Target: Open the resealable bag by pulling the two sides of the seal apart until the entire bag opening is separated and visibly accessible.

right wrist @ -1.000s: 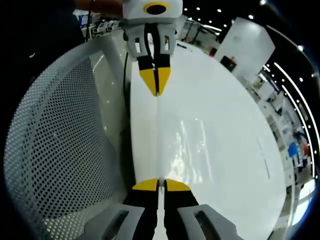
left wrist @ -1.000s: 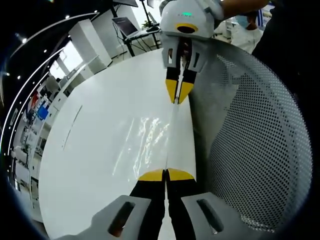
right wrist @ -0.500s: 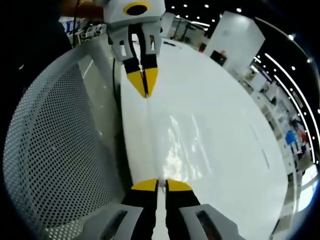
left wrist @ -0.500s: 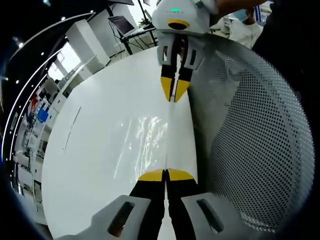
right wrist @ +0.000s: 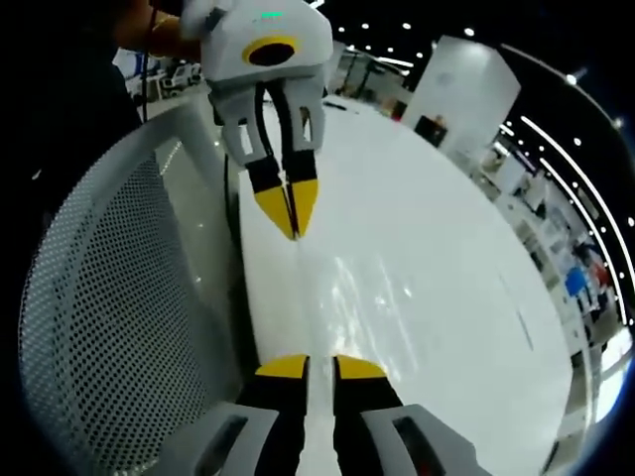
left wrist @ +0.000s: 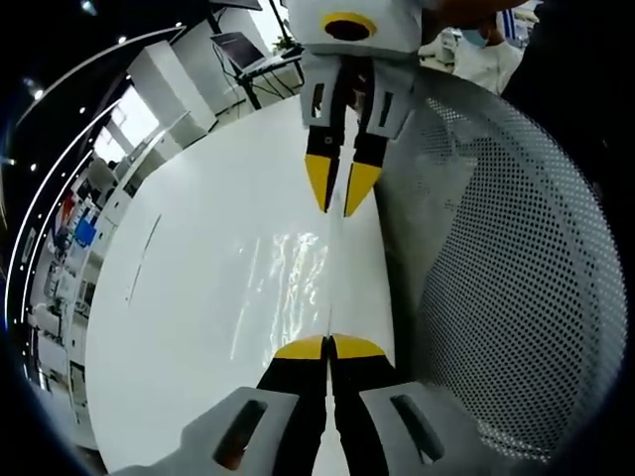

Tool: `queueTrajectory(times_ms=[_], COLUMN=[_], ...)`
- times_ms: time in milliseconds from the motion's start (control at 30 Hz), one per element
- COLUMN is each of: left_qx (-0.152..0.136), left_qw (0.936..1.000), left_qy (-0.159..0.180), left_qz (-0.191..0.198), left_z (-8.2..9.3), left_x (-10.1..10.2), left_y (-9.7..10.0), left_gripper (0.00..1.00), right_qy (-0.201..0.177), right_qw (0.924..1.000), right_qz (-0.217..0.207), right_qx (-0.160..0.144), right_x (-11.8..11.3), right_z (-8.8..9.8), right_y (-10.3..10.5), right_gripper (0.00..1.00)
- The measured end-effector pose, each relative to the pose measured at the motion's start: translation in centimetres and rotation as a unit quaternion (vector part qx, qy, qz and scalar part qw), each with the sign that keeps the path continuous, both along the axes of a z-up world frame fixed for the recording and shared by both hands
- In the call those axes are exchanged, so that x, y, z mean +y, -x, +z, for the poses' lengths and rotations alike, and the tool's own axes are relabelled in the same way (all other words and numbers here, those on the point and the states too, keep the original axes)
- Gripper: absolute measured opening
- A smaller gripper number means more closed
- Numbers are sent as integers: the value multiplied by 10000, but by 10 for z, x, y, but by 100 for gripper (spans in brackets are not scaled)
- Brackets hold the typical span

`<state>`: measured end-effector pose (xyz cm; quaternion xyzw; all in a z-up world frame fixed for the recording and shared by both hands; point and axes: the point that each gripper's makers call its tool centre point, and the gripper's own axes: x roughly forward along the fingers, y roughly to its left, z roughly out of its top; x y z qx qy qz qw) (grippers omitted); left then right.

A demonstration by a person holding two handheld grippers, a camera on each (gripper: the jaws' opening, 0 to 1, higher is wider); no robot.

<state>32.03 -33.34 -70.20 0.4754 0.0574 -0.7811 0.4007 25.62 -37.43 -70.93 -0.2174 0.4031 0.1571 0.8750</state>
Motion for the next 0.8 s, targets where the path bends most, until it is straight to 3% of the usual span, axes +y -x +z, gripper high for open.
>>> queueTrajectory(times_ms=[333, 367, 467, 667, 800], left_qx=[10, 43, 525, 426, 740], left_qw=[9999, 9999, 9984, 9989, 9970], left_qy=[112, 123, 156, 117, 51], left_qz=[-33, -26, 156, 158, 223], left_z=[4, 4, 8, 6, 6], left_x=[-1, -1, -3, -2, 0], left_y=[2, 3, 10, 5, 6], left_gripper=[0, 0, 0, 0, 0], right_qy=[0, 2, 59, 163, 297], right_qw=[9999, 9999, 9998, 9992, 9983], right_qz=[125, 132, 180, 334, 483], right_qx=[87, 90, 116, 116, 168], right_x=[6, 7, 8, 9, 8], right_z=[-8, -8, -11, -11, -12], right_y=[-2, -3, -5, -9, -8], right_gripper=[3, 3, 0, 0, 0])
